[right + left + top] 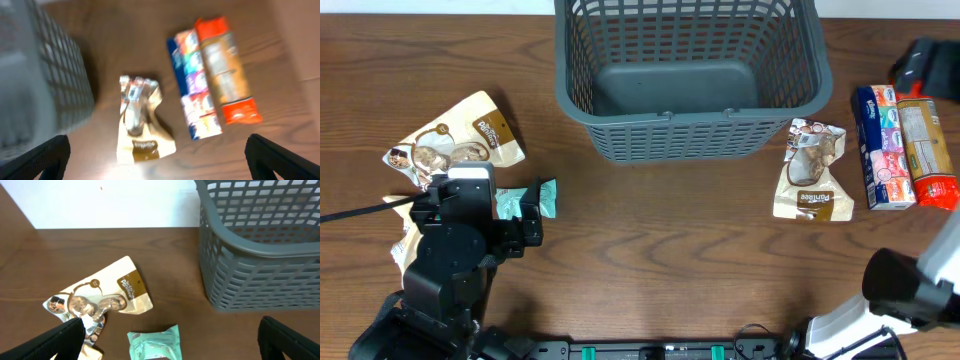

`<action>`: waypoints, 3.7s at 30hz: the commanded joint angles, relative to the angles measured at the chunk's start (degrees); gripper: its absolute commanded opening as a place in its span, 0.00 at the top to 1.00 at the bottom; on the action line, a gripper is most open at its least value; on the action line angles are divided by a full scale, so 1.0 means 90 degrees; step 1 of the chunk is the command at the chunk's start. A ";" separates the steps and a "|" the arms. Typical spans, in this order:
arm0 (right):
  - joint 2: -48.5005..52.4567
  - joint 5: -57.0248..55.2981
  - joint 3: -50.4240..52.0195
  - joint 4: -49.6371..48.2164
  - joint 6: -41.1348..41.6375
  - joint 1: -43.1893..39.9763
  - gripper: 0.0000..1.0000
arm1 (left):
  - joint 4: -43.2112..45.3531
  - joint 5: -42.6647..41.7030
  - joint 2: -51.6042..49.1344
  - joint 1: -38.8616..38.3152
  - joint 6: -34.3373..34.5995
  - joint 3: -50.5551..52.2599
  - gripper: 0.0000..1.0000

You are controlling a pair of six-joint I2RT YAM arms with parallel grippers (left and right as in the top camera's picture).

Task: Pack container
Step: 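Open both grippers and pull them back from the basket, then reach right gripper to the blue tissue multi-pack and grasp it, then lift the tissue pack and carry it over the basket with right gripper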

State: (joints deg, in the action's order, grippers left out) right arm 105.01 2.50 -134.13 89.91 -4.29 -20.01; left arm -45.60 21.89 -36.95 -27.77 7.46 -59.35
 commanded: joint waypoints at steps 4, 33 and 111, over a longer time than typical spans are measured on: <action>0.0029 0.0039 0.1443 -0.0736 -0.0420 -0.0061 0.01 | -0.0160 0.0199 0.0012 -0.0007 0.0002 -0.0083 0.01; 0.0073 -0.0345 0.4503 -0.3611 -0.3055 -0.1105 0.01 | -0.0930 0.0194 0.0012 -0.0007 0.0005 -0.0080 0.01; 0.1739 0.1290 0.1564 -0.2543 -0.1163 -0.1309 0.99 | -0.1260 0.0194 0.0010 -0.0007 0.0007 -0.0080 0.01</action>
State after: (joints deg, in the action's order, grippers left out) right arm 123.04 8.34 -110.34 64.95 -16.47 -32.23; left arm -56.82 22.74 -36.95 -27.77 7.49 -59.35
